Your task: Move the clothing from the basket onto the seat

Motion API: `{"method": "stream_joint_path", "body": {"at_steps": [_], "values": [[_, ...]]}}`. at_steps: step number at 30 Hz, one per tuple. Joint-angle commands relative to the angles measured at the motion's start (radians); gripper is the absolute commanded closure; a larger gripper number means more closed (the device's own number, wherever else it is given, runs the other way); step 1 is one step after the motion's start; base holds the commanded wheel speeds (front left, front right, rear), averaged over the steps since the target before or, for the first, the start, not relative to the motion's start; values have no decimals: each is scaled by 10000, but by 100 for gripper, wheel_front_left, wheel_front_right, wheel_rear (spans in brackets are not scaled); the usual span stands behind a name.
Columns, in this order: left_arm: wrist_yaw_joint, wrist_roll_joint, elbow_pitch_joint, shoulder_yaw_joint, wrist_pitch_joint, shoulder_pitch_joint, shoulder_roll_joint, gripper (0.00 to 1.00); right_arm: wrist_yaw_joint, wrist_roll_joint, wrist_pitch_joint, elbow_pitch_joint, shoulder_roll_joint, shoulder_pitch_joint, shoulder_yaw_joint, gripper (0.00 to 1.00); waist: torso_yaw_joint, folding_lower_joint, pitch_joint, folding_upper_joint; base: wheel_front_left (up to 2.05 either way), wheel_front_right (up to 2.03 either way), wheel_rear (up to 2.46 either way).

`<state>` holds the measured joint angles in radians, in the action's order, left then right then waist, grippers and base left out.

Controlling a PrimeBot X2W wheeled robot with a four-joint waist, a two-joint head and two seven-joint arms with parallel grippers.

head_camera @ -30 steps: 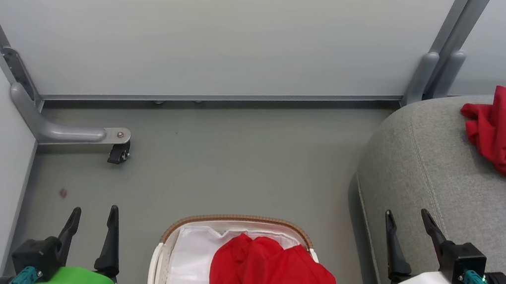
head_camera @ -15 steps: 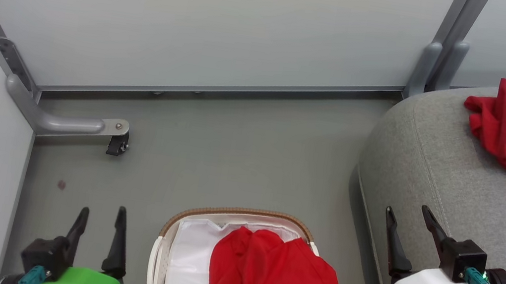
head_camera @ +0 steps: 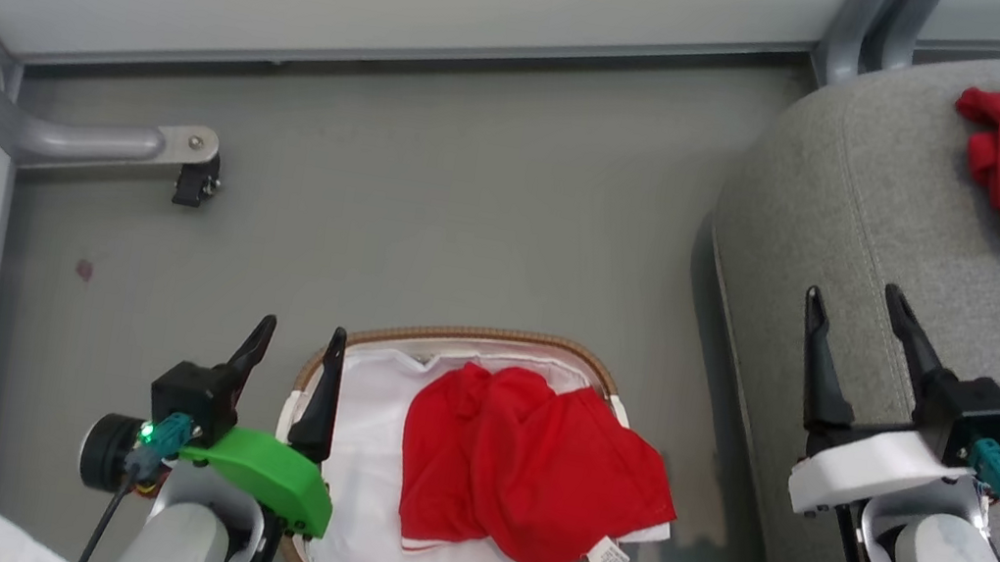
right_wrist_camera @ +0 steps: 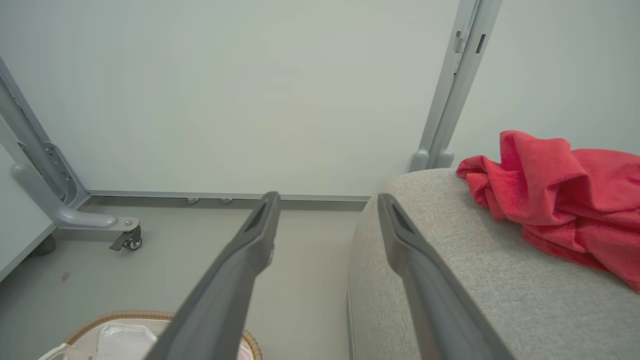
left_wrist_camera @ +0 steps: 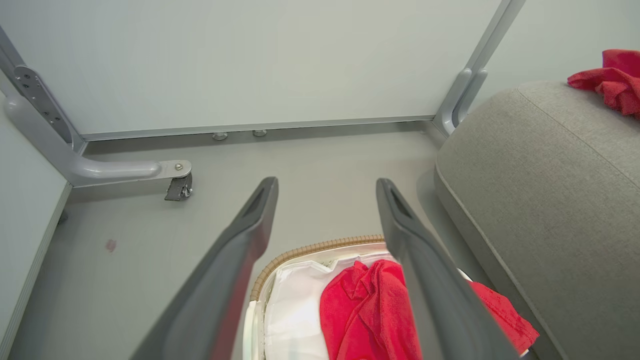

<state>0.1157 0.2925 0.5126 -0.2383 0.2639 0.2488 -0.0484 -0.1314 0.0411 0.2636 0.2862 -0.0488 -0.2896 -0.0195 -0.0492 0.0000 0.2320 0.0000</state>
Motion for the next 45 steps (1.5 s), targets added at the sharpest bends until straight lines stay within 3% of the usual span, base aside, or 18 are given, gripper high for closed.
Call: {"method": "stream_joint_path", "body": {"at_steps": [1,7,20,33,38,39,40,42,43,45], "values": [[54,-157,237,-125,7,430,-38,0,14,-54,18,-108,-31,-279,-40,0,-544,0,1368,0,0,0,0],[96,-300,1695,-935,5,1914,-47,0,14,80,16,-607,-27,-1155,47,0,-1329,0,2807,0,0,0,0],[147,830,4280,-2951,-918,4419,-64,0,14,559,16,-2274,-20,-2271,544,0,-2537,0,5203,0,0,0,0],[-200,1363,5888,-2945,-587,5845,-58,0,14,1011,16,-2717,-20,-2519,761,0,-3028,0,6406,0,0,0,0],[-45,1622,6412,-3137,-882,6158,-55,0,14,1153,16,-2695,-22,-2544,863,0,-3153,0,6562,0,0,0,0],[-24,1680,6439,-3181,-907,6168,-55,11,14,1168,16,-2683,-22,-2552,878,0,-3166,0,6568,0,0,0,0],[-15,1735,6480,-3241,-980,6161,-53,31,14,1182,16,-2672,-22,-2565,898,0,-3186,0,6575,0,0,0,0],[34,1801,6528,-3367,-1039,6145,-52,87,14,1184,16,-2639,-22,-2576,929,0,-3208,0,6571,0,0,0,0],[50,1828,6537,-3417,-1029,6141,-52,100,14,1169,16,-2620,-23,-2579,932,0,-3210,0,6559,0,0,0,0],[69,1858,6569,-3579,-1014,6077,-53,100,14,1115,16,-2579,-22,-2563,920,0,-3192,0,6500,0,0,0,0]]}}
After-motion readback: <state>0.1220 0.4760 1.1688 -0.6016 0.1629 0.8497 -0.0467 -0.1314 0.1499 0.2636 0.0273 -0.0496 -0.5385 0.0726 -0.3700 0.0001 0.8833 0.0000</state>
